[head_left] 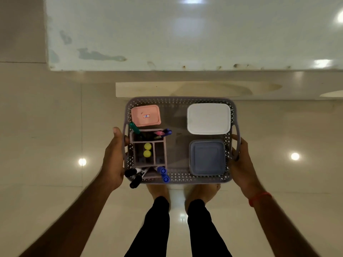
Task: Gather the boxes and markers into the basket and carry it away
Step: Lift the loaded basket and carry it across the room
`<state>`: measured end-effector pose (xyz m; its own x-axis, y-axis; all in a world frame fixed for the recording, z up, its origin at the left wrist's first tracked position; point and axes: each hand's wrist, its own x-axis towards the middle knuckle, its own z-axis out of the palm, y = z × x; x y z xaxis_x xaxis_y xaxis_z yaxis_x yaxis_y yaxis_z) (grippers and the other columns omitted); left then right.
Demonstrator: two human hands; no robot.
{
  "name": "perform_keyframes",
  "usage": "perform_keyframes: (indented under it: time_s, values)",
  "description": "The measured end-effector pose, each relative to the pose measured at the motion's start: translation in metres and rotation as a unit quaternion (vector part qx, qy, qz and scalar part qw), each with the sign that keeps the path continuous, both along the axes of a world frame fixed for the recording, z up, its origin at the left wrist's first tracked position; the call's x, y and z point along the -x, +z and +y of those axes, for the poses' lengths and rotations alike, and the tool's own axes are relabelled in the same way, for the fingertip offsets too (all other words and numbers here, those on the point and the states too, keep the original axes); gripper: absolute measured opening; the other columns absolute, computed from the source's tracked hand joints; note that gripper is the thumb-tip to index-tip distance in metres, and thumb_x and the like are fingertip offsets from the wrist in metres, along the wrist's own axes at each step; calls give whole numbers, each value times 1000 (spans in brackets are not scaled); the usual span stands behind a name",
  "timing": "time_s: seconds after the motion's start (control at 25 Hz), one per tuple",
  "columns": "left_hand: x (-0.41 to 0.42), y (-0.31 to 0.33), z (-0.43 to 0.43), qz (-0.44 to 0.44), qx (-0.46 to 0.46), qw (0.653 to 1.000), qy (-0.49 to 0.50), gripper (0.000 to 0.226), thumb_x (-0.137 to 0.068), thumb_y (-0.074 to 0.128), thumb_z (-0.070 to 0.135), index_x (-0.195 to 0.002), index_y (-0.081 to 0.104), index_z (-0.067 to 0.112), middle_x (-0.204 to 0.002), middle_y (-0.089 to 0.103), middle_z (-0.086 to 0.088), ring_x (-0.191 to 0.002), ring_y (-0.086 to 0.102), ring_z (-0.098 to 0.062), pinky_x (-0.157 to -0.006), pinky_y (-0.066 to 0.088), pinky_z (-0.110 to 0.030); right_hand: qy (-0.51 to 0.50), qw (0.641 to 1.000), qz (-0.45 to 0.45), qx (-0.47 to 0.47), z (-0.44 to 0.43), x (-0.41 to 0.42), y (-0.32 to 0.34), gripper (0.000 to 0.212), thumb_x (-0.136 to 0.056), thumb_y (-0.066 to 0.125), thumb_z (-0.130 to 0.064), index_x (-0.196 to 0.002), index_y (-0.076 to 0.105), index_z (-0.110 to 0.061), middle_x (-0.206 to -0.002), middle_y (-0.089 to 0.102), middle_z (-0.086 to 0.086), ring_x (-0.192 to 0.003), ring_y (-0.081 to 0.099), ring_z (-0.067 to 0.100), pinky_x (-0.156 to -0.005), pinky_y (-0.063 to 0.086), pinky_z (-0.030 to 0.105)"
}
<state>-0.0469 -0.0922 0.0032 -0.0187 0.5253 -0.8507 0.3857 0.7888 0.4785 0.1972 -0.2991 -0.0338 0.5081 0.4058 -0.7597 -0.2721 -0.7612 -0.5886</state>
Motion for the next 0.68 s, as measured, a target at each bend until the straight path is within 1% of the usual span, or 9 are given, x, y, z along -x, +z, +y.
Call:
perform_keyframes:
  time_s: [0.2,0.32,0.36,0.44,0.48,0.52,0.56,0.6,0.68]
  values:
    - [-11,-27,1,-30,15,999,-20,60,-94,14,69,-107,62,35,-89,77,11,-81,74,-4,-57,57,-24,-24,999,-24,-7,9,6,-42,57,-81,65,-41,-130,39,-54,-115,69,-7,-103,68,24,-89,53,58]
    - [-18,-28,11,-41,29,998,-44,64,-92,5,73,-110,59,45,-95,76,15,-87,74,-6,-66,57,-33,-54,998,-21,-10,16,4,-53,55,-91,63,-28,-132,38,-55,-124,63,-14,-112,63,14,-96,51,52]
    - [-25,-23,12,-40,35,995,-90,82,-82,-3,83,-119,58,43,-113,74,5,-101,71,-16,-78,57,-44,-65,998,-22,-14,20,1,-55,55,-92,63,-25,-133,38,-52,-126,61,-16,-116,61,11,-97,51,49]
    - [-41,-26,11,0,148,982,-121,148,-37,-18,103,-142,49,24,-145,50,-22,-126,54,-38,-105,42,-55,-97,995,-26,-13,30,-3,-58,49,-93,62,-19,-131,43,-43,-131,58,-11,-119,57,12,-97,52,44]
    - [-39,-52,12,-6,130,987,-94,147,-34,-19,104,-143,46,29,-146,45,-28,-127,52,-41,-105,42,-51,-116,993,-32,-4,37,-6,-59,44,-93,61,-17,-127,46,-40,-130,58,-7,-119,57,16,-96,53,43]
    - [-25,-87,-12,6,133,987,-86,111,-62,-12,97,-137,47,40,-137,54,-28,-116,60,-39,-95,50,-48,-133,990,-36,6,45,-9,-61,40,-92,61,-14,-122,49,-38,-128,59,-3,-117,58,19,-95,53,42]
    - [-8,-132,-54,15,124,987,-106,63,-96,1,69,-130,44,37,-119,65,-25,-97,66,-37,-79,54,-45,-148,988,-36,15,53,-13,-62,39,-91,60,-13,-120,50,-37,-126,60,-1,-116,59,21,-94,53,42]
    - [12,-189,-90,109,29,983,-147,29,-108,20,37,-126,42,31,-106,69,-18,-83,64,-35,-70,52,-44,-157,987,-31,16,60,-17,-64,40,-91,60,-12,-123,51,-34,-127,60,0,-115,59,22,-94,53,42]
    - [33,-270,-125,202,-74,963,-162,23,-102,41,13,-120,49,24,-102,66,-14,-77,57,-32,-69,44,-44,-173,985,-20,13,75,-27,-68,46,-90,62,-14,-131,48,-29,-132,58,2,-117,58,23,-98,51,45]
